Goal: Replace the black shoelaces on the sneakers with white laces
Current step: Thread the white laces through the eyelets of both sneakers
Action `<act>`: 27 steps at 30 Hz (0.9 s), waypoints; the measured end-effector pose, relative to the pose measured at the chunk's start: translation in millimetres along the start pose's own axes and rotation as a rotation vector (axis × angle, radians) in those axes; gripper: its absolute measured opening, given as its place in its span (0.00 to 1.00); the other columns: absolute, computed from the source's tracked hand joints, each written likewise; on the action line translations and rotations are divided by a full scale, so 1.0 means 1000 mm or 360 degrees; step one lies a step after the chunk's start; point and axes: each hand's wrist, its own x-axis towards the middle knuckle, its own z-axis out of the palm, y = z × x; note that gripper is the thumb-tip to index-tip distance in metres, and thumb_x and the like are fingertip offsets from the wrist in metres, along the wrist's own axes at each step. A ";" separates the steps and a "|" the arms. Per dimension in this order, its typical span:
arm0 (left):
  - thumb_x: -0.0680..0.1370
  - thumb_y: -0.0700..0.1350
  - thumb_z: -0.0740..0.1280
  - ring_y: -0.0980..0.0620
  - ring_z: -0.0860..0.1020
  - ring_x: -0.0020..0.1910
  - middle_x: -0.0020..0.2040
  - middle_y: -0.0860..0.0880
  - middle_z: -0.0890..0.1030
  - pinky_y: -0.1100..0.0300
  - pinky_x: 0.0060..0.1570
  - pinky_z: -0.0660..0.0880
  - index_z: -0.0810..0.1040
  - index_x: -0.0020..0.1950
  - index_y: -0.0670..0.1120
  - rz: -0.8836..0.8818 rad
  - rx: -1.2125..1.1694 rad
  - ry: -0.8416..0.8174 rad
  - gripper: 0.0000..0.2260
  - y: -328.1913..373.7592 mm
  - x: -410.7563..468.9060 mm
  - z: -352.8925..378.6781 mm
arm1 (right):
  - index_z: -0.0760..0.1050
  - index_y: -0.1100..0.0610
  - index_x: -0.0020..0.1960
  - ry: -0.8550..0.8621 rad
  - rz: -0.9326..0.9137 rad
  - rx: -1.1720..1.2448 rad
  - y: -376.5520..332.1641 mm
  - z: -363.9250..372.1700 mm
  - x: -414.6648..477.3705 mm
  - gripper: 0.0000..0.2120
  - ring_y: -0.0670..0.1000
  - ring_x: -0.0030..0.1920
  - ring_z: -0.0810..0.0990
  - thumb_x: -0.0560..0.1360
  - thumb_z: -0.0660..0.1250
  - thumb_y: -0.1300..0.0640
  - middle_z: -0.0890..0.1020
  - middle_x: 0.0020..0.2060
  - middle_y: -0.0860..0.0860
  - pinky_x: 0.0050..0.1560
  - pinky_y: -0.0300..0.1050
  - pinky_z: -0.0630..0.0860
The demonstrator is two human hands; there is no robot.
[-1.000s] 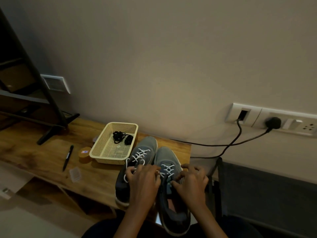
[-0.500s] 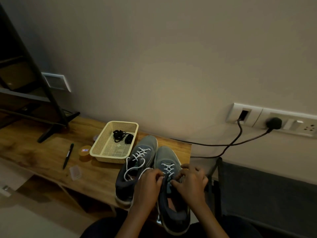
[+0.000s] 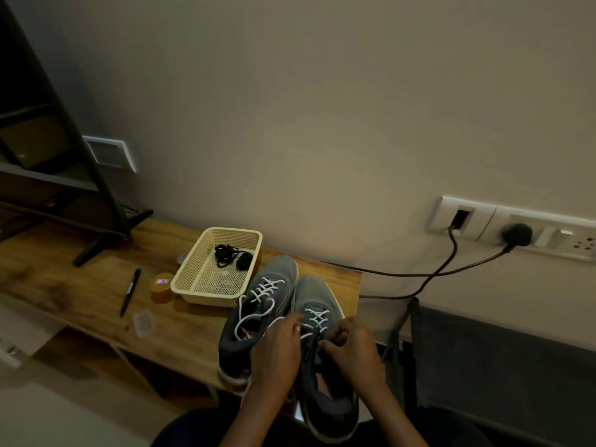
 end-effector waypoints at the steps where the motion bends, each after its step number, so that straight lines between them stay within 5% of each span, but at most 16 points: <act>1: 0.82 0.48 0.55 0.52 0.77 0.56 0.58 0.52 0.79 0.59 0.49 0.72 0.69 0.68 0.56 -0.0029 0.0115 0.0001 0.15 0.000 0.001 0.000 | 0.68 0.48 0.33 -0.0004 -0.0010 -0.0010 0.001 0.000 0.001 0.15 0.46 0.41 0.75 0.67 0.74 0.58 0.73 0.42 0.47 0.43 0.40 0.74; 3: 0.82 0.50 0.54 0.49 0.78 0.56 0.57 0.50 0.80 0.57 0.49 0.73 0.63 0.71 0.56 -0.0047 0.0292 -0.0024 0.17 0.002 0.003 -0.002 | 0.68 0.47 0.32 -0.0026 -0.0035 -0.0023 0.003 -0.002 0.003 0.16 0.44 0.40 0.74 0.67 0.74 0.59 0.73 0.42 0.47 0.42 0.38 0.73; 9: 0.80 0.50 0.59 0.47 0.78 0.55 0.54 0.48 0.80 0.55 0.50 0.73 0.75 0.54 0.49 -0.0145 0.0605 -0.0100 0.09 0.013 0.001 -0.015 | 0.65 0.45 0.35 -0.0119 -0.0054 -0.0076 0.002 -0.002 0.002 0.17 0.47 0.46 0.74 0.68 0.72 0.60 0.71 0.48 0.48 0.46 0.40 0.74; 16: 0.80 0.55 0.58 0.47 0.66 0.62 0.64 0.47 0.68 0.55 0.59 0.68 0.75 0.59 0.48 -0.0033 0.0699 -0.0056 0.14 0.035 0.008 -0.052 | 0.69 0.48 0.42 -0.0183 -0.0085 -0.0033 0.002 -0.008 -0.004 0.14 0.45 0.46 0.73 0.69 0.72 0.62 0.71 0.50 0.49 0.40 0.29 0.71; 19: 0.81 0.54 0.55 0.42 0.70 0.59 0.57 0.44 0.73 0.51 0.58 0.69 0.77 0.47 0.47 -0.0183 0.0179 -0.0237 0.16 0.036 0.009 -0.072 | 0.72 0.51 0.44 -0.0192 -0.0069 0.0004 0.003 -0.014 -0.006 0.12 0.45 0.46 0.73 0.69 0.72 0.64 0.73 0.51 0.52 0.37 0.25 0.70; 21: 0.81 0.52 0.56 0.41 0.76 0.49 0.46 0.43 0.76 0.47 0.53 0.73 0.74 0.38 0.47 -0.0173 -0.0225 -0.0088 0.16 0.034 0.004 -0.084 | 0.72 0.51 0.46 -0.0197 -0.0077 0.0013 0.003 -0.016 -0.008 0.12 0.46 0.46 0.74 0.69 0.72 0.64 0.75 0.52 0.53 0.37 0.25 0.70; 25: 0.82 0.46 0.58 0.47 0.74 0.40 0.41 0.41 0.76 0.62 0.40 0.69 0.77 0.42 0.40 0.0021 -0.0692 0.0290 0.15 0.054 -0.016 -0.116 | 0.77 0.57 0.51 -0.0204 -0.0095 0.0006 0.003 -0.016 -0.014 0.11 0.45 0.46 0.75 0.70 0.69 0.66 0.77 0.52 0.54 0.37 0.27 0.72; 27: 0.80 0.45 0.61 0.48 0.76 0.39 0.41 0.39 0.80 0.62 0.39 0.69 0.80 0.42 0.40 0.0067 -0.0957 0.0422 0.13 0.067 -0.024 -0.128 | 0.77 0.58 0.52 -0.0197 -0.0103 0.0019 0.002 -0.016 -0.016 0.11 0.45 0.46 0.75 0.71 0.69 0.66 0.78 0.51 0.53 0.38 0.30 0.73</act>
